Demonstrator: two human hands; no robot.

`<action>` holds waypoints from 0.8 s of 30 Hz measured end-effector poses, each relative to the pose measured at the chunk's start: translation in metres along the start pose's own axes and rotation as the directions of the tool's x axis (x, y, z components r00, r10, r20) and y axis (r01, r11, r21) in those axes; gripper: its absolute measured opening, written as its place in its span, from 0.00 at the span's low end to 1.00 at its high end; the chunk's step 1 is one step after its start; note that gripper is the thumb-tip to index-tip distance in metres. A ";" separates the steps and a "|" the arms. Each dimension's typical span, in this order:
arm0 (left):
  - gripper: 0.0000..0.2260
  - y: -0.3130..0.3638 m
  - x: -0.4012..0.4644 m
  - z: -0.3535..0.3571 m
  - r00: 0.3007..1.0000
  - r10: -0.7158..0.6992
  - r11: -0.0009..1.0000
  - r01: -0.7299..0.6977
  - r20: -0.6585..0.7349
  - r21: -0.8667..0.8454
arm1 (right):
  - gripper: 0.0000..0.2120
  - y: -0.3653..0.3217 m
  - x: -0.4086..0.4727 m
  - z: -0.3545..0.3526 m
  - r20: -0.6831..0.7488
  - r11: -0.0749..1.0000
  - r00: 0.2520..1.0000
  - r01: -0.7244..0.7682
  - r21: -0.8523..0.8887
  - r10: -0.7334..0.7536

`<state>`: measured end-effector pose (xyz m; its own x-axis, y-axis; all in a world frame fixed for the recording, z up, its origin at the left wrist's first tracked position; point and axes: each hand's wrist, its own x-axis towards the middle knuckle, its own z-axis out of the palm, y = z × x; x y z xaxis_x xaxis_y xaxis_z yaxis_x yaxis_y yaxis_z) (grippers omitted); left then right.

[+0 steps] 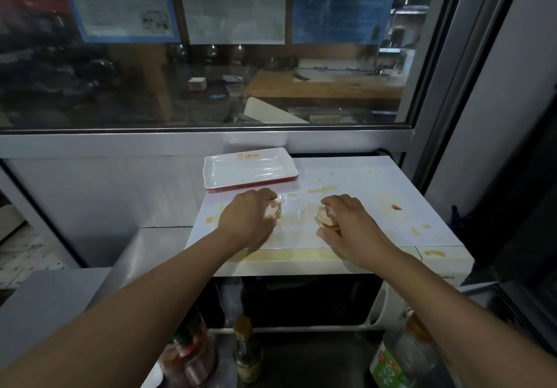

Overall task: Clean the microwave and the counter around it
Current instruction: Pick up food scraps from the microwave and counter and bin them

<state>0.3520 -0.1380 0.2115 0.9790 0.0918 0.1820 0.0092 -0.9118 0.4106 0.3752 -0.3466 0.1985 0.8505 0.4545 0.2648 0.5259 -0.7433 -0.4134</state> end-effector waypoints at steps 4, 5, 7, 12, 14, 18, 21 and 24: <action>0.22 -0.001 0.000 0.001 1.000 -0.001 1.000 0.001 -0.012 -0.002 | 0.20 0.003 0.002 0.004 -0.022 1.000 1.000 0.004 -0.008 -0.004; 0.22 -0.002 0.000 0.002 1.000 -0.002 1.000 0.002 -0.016 -0.004 | 0.20 0.003 0.003 0.004 -0.028 1.000 1.000 0.006 -0.008 -0.006; 0.23 -0.002 0.000 0.003 1.000 -0.003 1.000 0.003 -0.025 -0.007 | 0.19 0.004 0.004 0.006 -0.036 1.000 0.999 0.013 -0.009 -0.014; 0.23 -0.002 0.001 0.005 1.000 -0.014 1.000 0.014 -0.028 0.000 | 0.18 0.004 0.002 0.007 -0.041 1.000 0.999 0.013 0.001 -0.013; 0.23 -0.002 0.002 0.005 1.000 -0.013 1.000 0.013 -0.025 0.004 | 0.18 0.004 0.002 0.007 -0.040 1.000 0.999 0.004 0.007 -0.004; 0.24 -0.005 0.001 0.008 1.000 -0.018 1.000 0.019 -0.012 0.018 | 0.18 0.002 0.002 0.006 -0.049 1.000 0.999 0.002 0.025 -0.001; 0.23 -0.006 0.000 0.009 0.999 -0.028 1.000 0.028 -0.036 -0.003 | 0.18 0.001 0.001 0.004 -0.050 0.999 0.999 -0.001 0.035 0.003; 0.23 -0.005 0.000 0.009 0.998 -0.031 0.999 0.030 -0.054 -0.022 | 0.18 0.001 0.000 0.003 -0.042 0.999 0.999 -0.010 0.042 0.012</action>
<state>0.3534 -0.1371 0.2009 0.9659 0.1412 0.2172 0.0337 -0.8997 0.4351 0.3759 -0.3459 0.1957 0.8555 0.4244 0.2967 0.5173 -0.7264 -0.4526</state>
